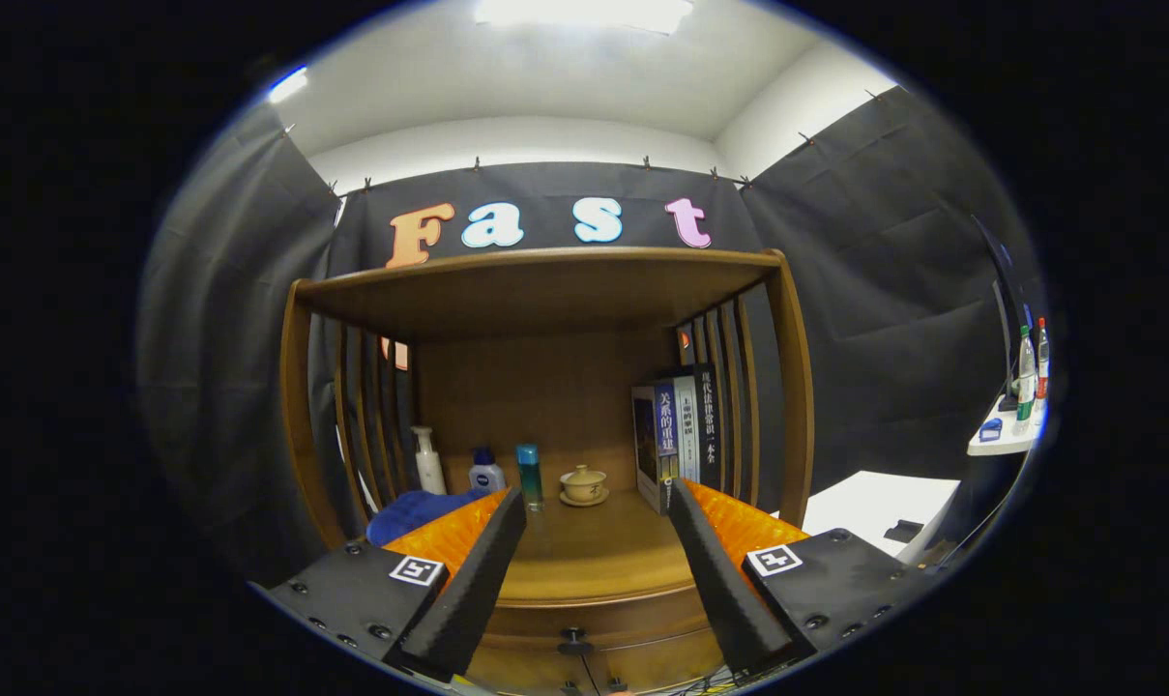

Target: Pull open the drawer, take out the items inside it, and place them on the countertop above the cabinet.

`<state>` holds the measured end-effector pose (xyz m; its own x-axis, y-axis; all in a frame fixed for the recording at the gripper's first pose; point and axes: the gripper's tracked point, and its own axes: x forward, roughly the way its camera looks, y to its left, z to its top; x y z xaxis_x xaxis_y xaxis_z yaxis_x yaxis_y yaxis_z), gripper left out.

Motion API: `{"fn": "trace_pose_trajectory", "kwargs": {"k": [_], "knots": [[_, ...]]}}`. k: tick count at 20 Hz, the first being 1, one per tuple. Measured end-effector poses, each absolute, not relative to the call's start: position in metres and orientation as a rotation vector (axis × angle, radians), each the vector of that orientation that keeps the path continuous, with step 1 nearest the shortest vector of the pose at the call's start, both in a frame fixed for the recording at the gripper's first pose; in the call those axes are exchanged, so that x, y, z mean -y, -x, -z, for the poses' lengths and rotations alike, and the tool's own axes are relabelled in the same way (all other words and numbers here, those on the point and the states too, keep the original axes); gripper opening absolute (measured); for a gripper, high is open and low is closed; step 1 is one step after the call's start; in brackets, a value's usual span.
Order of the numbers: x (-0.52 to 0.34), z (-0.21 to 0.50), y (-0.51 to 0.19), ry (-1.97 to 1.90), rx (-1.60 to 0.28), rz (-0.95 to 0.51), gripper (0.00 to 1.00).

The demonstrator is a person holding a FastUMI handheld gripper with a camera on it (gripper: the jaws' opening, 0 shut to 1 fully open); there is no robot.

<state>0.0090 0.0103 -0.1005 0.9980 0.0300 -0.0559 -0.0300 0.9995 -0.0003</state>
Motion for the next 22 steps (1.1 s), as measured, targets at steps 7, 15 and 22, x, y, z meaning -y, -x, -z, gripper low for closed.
{"fn": "trace_pose_trajectory", "kwargs": {"k": [7, 15, 22], "knots": [[-0.003, 0.183, -0.011, 0.023, -0.076, -0.037, 0.96], [-0.007, 0.285, -0.02, 0.059, -0.196, -0.072, 0.94], [-0.016, 0.356, -0.027, -0.026, -0.301, -0.093, 0.93]]}}
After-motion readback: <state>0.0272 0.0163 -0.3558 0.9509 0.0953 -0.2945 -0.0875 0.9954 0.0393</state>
